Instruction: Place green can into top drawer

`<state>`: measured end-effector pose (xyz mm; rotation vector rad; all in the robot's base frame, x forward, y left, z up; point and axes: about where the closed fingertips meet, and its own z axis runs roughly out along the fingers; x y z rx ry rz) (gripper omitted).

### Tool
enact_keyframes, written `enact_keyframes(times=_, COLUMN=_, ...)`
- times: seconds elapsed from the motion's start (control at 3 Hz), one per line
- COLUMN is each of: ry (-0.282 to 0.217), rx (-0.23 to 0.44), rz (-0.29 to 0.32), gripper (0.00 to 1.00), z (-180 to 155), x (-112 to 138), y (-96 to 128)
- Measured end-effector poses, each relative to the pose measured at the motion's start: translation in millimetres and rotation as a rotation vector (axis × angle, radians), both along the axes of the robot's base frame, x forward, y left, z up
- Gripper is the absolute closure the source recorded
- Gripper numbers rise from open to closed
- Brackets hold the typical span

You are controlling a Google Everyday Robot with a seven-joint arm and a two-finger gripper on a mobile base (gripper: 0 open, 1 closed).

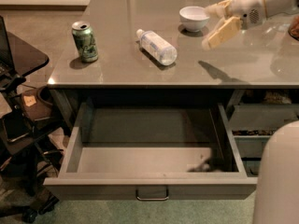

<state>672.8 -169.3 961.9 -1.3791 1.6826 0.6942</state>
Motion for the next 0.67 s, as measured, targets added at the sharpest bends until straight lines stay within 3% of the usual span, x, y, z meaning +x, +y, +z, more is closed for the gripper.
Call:
enact_keyframes(times=0.33, ry=-0.061, rx=0.086, rz=0.014, gripper=0.0, z=35, x=0, y=3)
enact_keyframes(times=0.67, ry=-0.144, rx=0.029, rz=0.013, gripper=0.0, z=50, x=4, y=27)
